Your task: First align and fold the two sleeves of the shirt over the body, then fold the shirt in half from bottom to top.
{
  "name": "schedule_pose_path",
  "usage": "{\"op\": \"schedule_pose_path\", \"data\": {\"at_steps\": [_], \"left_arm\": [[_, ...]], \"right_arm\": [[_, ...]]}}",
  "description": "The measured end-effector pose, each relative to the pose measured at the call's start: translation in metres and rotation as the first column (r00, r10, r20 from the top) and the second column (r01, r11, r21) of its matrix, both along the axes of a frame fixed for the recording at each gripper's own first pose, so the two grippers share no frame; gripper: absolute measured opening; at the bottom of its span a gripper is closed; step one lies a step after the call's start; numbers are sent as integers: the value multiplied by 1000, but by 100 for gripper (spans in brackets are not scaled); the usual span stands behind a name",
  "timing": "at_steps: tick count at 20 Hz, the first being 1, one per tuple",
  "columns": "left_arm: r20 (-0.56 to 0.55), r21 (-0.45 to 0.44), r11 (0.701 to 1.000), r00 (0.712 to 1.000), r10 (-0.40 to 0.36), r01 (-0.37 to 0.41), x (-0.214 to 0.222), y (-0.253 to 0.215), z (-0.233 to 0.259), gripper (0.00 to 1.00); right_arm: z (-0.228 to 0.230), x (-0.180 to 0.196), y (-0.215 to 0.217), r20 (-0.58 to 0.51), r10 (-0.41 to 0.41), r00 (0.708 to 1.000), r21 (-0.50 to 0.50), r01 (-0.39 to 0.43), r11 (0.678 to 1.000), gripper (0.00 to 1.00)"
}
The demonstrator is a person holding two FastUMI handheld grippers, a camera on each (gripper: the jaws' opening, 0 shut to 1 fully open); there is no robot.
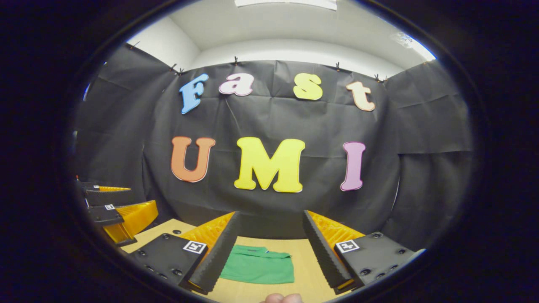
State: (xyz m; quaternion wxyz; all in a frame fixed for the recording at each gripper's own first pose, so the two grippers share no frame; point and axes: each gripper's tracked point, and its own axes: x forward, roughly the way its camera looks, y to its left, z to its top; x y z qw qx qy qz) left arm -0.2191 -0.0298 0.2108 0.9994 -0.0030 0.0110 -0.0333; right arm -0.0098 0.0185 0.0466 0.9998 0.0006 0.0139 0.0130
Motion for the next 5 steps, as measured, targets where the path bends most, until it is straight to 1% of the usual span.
{"op": "schedule_pose_path", "data": {"at_steps": [1, 2, 4, 5], "left_arm": [[-2, -4, 1000, 1000, -1, 1, -1, 1, 0, 98], [-3, -13, 1000, 1000, -3, 3, -1, -1, -1, 98], [-5, -20, 1000, 1000, 0, 0, -1, 0, -2, 98], [-7, -22, 1000, 1000, 0, 0, -1, 0, -3, 98]], "right_arm": [[1, 0, -1, 2, -3, 1000, -7, 3, 1000, 92], [1, -2, -3, 3, -8, 1000, -11, 8, 1000, 95], [2, -3, -5, 10, -16, 1000, -13, 16, 1000, 95], [2, -5, -5, 9, -19, 1000, -14, 19, 1000, 93]]}}
